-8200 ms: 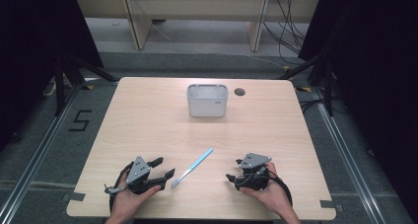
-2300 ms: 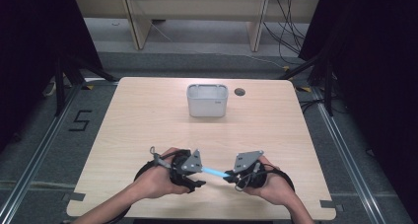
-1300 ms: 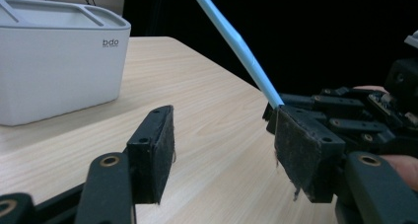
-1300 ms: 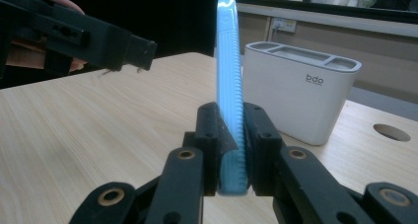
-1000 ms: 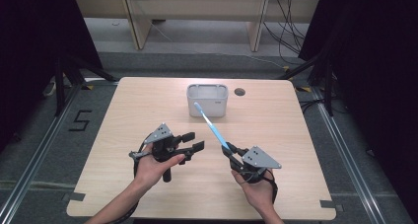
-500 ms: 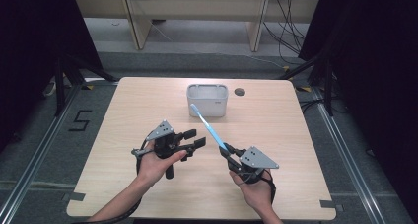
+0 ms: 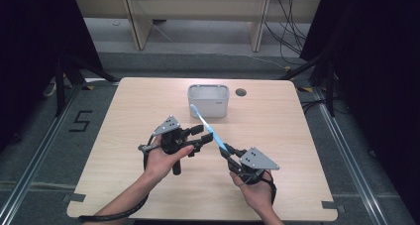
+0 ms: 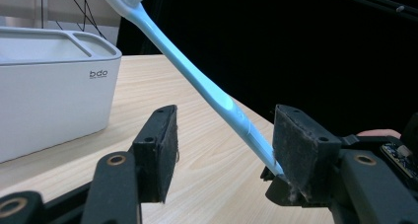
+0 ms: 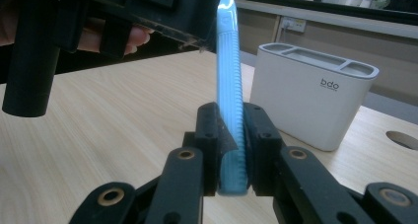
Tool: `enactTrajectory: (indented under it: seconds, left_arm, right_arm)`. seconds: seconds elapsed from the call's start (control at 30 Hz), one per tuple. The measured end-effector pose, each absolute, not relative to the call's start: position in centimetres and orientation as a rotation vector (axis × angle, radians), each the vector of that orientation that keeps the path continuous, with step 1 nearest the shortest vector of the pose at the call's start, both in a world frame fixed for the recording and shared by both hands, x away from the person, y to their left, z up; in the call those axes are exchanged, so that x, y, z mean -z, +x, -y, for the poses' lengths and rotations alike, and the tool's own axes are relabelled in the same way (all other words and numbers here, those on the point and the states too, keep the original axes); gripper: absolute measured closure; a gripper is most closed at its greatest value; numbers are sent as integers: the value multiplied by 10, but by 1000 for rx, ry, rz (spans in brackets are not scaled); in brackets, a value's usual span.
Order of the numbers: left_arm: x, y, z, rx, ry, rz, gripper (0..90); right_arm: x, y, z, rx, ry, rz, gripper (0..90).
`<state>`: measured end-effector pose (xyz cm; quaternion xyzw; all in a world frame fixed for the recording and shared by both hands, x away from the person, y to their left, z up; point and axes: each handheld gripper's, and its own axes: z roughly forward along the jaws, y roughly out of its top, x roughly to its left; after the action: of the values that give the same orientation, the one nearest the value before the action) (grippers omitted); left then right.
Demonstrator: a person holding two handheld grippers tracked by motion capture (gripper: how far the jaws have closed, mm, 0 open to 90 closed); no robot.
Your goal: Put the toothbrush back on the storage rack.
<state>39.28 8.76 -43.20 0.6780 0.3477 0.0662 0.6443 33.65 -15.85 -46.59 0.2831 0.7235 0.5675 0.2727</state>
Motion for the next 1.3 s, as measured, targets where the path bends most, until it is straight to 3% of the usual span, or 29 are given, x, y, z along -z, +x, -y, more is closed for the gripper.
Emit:
enactTrajectory:
  seconds: [0.53, 1.3]
  left_arm:
    - [428, 399, -80, -139, 1513, -801, 466]
    - [425, 396, -81, -152, 1469, -783, 737]
  right_arm:
    - [464, 336, 157, -1506, 740, -1943, 789]
    - [469, 338, 149, -1467, 734, -1985, 778]
